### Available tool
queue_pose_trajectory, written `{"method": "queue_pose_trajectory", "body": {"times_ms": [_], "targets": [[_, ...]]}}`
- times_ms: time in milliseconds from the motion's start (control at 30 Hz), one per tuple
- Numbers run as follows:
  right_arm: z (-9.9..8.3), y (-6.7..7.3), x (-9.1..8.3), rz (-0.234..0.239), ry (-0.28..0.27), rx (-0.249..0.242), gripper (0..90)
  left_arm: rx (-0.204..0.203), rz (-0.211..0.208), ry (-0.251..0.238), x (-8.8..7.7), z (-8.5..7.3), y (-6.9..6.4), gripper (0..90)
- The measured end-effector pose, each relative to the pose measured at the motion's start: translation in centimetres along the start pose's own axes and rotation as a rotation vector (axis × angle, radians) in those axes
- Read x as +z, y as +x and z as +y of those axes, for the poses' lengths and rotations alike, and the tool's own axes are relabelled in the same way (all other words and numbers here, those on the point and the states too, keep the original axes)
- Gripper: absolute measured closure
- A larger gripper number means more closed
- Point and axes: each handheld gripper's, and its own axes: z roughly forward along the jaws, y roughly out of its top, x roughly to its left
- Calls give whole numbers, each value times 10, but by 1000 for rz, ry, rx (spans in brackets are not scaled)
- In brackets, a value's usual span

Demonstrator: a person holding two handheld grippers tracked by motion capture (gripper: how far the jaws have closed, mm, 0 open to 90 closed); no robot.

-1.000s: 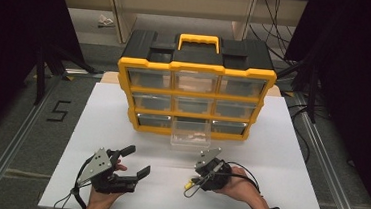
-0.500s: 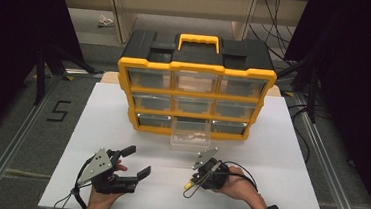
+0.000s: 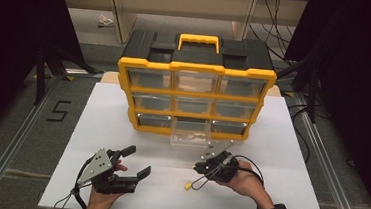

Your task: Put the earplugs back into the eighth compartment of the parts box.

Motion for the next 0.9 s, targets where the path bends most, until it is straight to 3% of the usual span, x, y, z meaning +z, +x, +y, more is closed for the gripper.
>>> {"method": "queue_pose_trajectory", "body": {"times_ms": [400, 900], "targets": [[22, -4, -29, -29, -167, 19, 830, -2, 1, -6, 0, 0, 0, 166], [37, -14, -41, -88, -272, 49, 828, -1, 2, -7, -1, 0, 0, 166]]}}
